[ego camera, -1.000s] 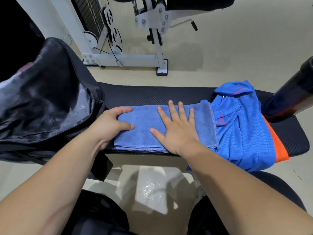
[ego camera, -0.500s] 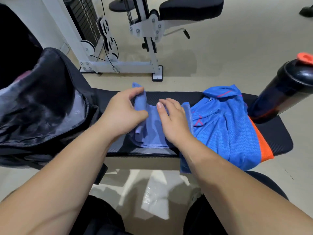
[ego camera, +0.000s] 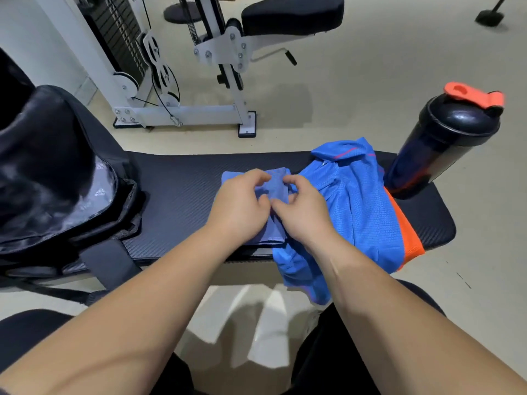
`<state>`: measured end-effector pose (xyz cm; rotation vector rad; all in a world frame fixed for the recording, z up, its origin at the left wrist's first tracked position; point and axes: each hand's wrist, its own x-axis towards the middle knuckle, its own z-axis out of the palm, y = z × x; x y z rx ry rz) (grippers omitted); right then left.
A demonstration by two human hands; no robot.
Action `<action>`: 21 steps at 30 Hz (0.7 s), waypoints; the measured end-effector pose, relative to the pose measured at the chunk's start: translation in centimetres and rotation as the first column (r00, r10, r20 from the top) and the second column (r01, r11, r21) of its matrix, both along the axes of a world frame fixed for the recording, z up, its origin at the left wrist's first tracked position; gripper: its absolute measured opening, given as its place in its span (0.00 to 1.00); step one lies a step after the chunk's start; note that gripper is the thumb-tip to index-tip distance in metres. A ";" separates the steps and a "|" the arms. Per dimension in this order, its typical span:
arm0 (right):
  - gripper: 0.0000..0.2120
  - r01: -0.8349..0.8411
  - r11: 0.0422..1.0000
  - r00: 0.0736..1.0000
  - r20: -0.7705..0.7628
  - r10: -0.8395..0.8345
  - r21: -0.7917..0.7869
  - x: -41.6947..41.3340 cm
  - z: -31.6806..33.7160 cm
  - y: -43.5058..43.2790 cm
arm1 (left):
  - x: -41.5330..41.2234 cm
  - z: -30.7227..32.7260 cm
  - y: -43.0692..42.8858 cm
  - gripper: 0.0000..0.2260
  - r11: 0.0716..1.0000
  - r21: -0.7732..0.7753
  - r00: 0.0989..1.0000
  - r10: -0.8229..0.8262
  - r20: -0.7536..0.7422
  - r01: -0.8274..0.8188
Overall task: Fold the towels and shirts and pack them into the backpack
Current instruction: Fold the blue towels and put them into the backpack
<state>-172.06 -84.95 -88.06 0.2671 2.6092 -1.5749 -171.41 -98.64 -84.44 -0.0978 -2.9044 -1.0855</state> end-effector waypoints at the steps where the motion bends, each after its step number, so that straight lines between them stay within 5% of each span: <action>1: 0.16 -0.022 0.999 1.000 -0.021 0.023 0.029 -0.1 -0.1 0.0 | 0.1 -0.3 -0.6 0.16 0.999 -0.048 0.998 -0.006 -0.057 0.003; 3: 0.12 -0.034 0.996 0.997 -0.064 0.040 0.087 -0.7 -0.1 0.2 | -0.1 -1.4 -1.6 0.18 0.974 -0.223 0.989 -0.071 -0.129 0.041; 6: 0.09 -0.077 0.972 0.991 -0.092 0.100 0.221 -1.3 0.2 1.0 | -0.2 -3.1 -2.1 0.31 0.857 -0.493 0.989 -0.143 0.049 0.148; 10: 0.14 -0.165 0.823 0.962 -0.095 0.256 0.544 -1.2 0.1 2.1 | 0.3 -5.7 -1.8 0.38 0.779 -0.580 0.969 -0.144 0.202 0.237; 13: 0.18 -0.142 0.693 0.862 -0.256 0.437 0.706 -1.6 0.7 2.3 | 0.5 -6.7 -1.7 0.39 0.768 -0.596 0.970 -0.144 0.195 0.234; 17: 0.34 -0.403 0.282 0.769 0.156 0.620 0.871 -2.8 -0.1 1.6 | 0.3 -6.9 -1.9 0.39 0.772 -0.588 0.969 -0.158 0.192 0.243; 21: 0.35 -0.557 0.204 0.739 0.369 0.564 0.805 -3.4 -1.3 1.9 | 0.3 -6.9 -2.3 0.40 0.801 -0.537 0.962 -0.181 0.204 0.265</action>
